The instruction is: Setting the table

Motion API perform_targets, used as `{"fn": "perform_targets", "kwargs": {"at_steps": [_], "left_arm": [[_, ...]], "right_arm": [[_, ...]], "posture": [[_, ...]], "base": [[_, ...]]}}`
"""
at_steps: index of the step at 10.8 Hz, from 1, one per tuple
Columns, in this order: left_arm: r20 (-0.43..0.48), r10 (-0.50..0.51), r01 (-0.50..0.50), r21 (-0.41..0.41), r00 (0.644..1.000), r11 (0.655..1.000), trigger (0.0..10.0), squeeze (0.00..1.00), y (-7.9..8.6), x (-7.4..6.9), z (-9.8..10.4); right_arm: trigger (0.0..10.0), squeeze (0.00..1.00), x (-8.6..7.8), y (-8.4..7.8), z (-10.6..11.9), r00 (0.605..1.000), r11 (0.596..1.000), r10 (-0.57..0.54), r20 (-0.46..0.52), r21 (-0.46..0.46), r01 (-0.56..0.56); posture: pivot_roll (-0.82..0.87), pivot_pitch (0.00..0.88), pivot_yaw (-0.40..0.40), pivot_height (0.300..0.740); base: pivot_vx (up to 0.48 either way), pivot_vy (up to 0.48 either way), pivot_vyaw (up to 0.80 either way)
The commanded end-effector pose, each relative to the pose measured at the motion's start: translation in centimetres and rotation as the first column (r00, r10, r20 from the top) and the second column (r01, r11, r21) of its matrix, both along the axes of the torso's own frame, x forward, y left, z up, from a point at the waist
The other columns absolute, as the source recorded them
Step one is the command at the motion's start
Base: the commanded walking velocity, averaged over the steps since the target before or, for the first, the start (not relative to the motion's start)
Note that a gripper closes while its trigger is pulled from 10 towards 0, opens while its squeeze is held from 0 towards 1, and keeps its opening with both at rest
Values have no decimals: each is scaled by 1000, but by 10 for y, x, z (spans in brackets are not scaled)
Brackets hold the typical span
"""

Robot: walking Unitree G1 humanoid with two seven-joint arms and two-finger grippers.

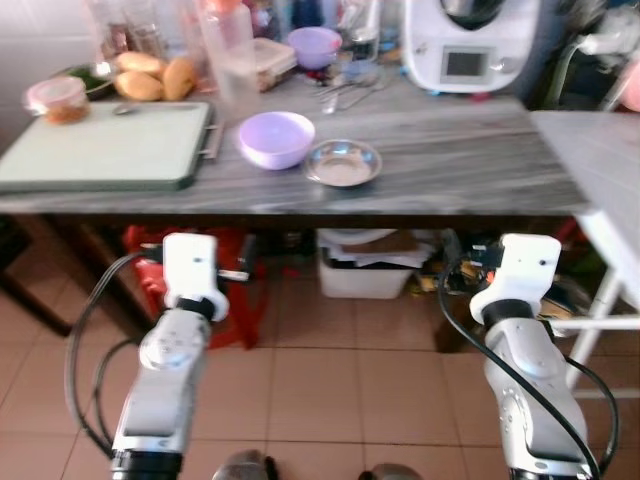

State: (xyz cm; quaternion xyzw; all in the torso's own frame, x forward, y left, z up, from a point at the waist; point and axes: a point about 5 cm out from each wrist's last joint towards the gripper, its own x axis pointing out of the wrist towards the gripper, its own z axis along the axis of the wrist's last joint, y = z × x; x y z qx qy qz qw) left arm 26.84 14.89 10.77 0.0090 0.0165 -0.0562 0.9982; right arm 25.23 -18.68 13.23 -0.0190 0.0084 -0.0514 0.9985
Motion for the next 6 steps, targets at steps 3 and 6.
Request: {"fn": "perform_targets", "kwargs": {"at_steps": [3, 6], "left_arm": [[15, -36, 36, -13, 999, 999, 10000, 0, -9, 1, 3], [16, -37, 38, -17, 999, 999, 10000, 0, -10, 1, 3]], "right_arm": [[10000, 0, -1, -5, -3, 1000, 1000, -14, -8, 0, 14], [10000, 0, -2, -6, -5, 1000, 1000, -18, -19, 2, 18]], "posture": [[-36, 0, 39, 740], [-37, 0, 37, 740]], "base": [[0, -300, -158], [0, -329, -179]]}}
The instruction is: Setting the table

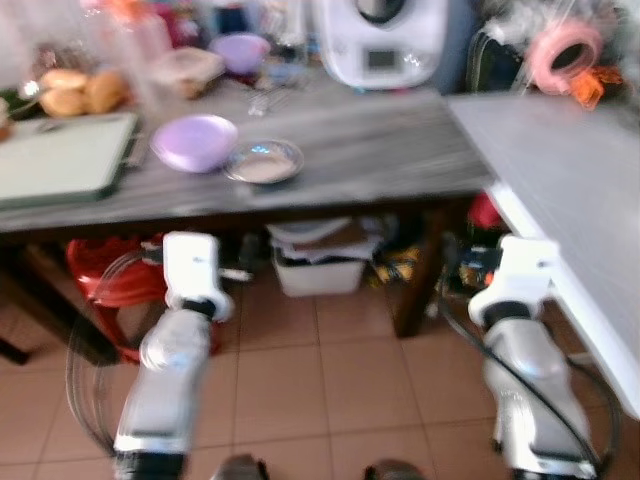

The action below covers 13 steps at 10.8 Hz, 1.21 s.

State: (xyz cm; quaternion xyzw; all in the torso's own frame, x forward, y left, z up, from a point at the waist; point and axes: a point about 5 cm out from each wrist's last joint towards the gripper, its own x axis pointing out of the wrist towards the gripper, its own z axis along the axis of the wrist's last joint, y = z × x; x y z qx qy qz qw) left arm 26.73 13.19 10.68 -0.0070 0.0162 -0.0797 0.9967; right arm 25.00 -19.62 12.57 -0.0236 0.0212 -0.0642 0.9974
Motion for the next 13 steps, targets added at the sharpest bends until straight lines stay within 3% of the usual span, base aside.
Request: {"fn": "perform_targets", "kwargs": {"at_steps": [1, 13], "left_arm": [[18, 9, -9, 15, 1000, 1000, 10000, 0, 6, 2, 4], [-6, -19, 19, 0, 1000, 1000, 10000, 0, 0, -1, 0]], "right_arm": [[10000, 0, 1, 4, 2, 1000, 1000, 8, 6, 13, -8], [10000, 0, 4, 11, 5, 997, 997, 73, 39, 5, -73]], "posture": [[-36, 0, 35, 740], [-33, 0, 32, 740]], "base": [[0, -326, -800], [0, -306, -38]]}}
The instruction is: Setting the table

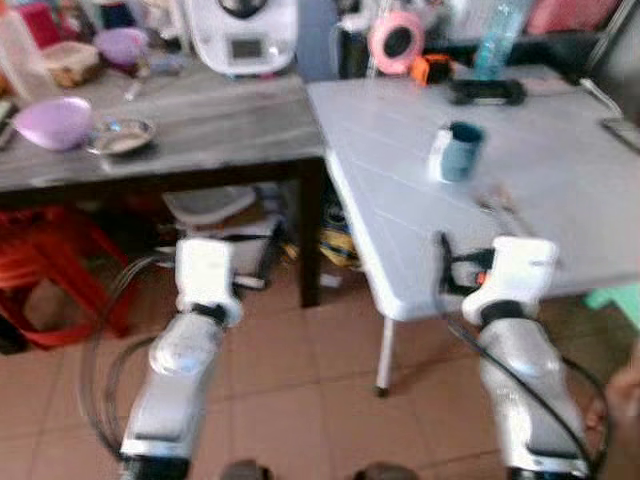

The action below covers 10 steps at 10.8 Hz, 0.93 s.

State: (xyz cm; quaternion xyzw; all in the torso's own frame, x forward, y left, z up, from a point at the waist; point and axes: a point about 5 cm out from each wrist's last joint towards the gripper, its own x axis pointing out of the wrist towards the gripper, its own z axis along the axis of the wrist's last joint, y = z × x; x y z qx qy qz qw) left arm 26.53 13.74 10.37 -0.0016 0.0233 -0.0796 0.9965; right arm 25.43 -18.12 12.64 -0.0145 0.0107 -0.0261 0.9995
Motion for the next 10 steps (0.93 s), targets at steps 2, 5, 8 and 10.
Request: {"fn": "perform_targets", "kwargs": {"at_steps": [2, 5, 8, 10], "left_arm": [[-27, -6, 5, -34, 1000, 999, 10000, 0, -4, 1, -5], [-64, -4, -1, -73, 998, 997, 10000, 0, -3, 7, -9], [-8, 18, -19, -69, 1000, 997, 10000, 0, -2, 11, 1], [25, -31, 34, -91, 999, 995, 10000, 0, -8, 9, 5]], "right_arm": [[10000, 0, 1, 0, 4, 1000, 1000, 15, 23, -13, -14], [10000, 0, 2, 0, -5, 1000, 1000, -1, -4, 10, 1], [10000, 0, 9, 5, 2, 999, 999, -2, 33, 41, 1], [10000, 0, 11, 10, 4, 998, 999, 33, 57, 13, -34]], "posture": [[-37, 0, 37, 740], [-21, 0, 29, 740], [-14, 0, 34, 740], [-15, 0, 27, 740]], "base": [[0, -311, 291], [0, -206, 738], [0, 0, 0], [0, 0, 0]]}}
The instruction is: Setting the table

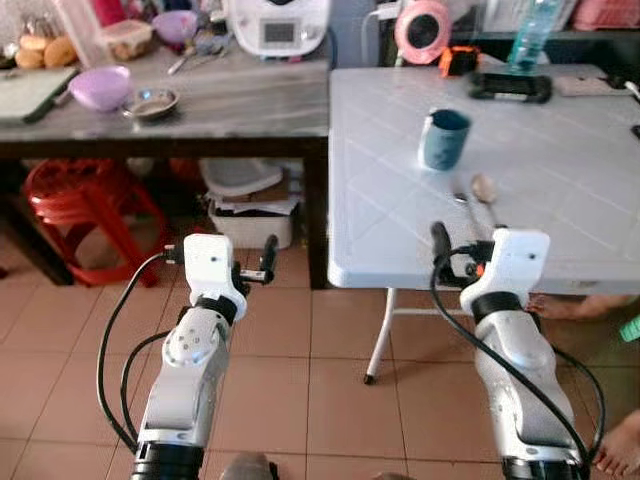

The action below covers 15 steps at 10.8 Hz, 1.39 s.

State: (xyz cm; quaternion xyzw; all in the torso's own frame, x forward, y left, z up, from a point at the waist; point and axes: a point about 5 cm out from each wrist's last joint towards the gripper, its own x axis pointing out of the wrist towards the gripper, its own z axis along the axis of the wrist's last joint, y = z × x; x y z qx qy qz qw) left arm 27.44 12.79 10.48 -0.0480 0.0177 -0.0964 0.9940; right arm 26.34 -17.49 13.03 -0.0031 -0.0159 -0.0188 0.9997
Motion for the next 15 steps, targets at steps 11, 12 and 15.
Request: {"fn": "perform_targets", "kwargs": {"at_steps": [11, 12, 15], "left_arm": [[7, -18, 18, 1, 1000, 1000, 10000, 0, -4, 0, 2], [11, -18, 18, 3, 1000, 1000, 10000, 0, -4, 0, 2], [23, -29, 29, 3, 999, 1000, 10000, 0, -6, 0, 3]], "right_arm": [[10000, 0, 3, 5, 5, 999, 999, 32, 24, -6, -32], [10000, 0, 3, 6, 3, 999, 999, 32, 18, -1, -32], [10000, 0, 4, 6, 2, 1000, 1000, 26, 7, 5, -26]], "posture": [[-21, 0, 28, 740], [-20, 0, 27, 740], [-21, 0, 26, 740]], "base": [[72, 0, 0], [0, 0, 0], [0, -104, 0]]}}
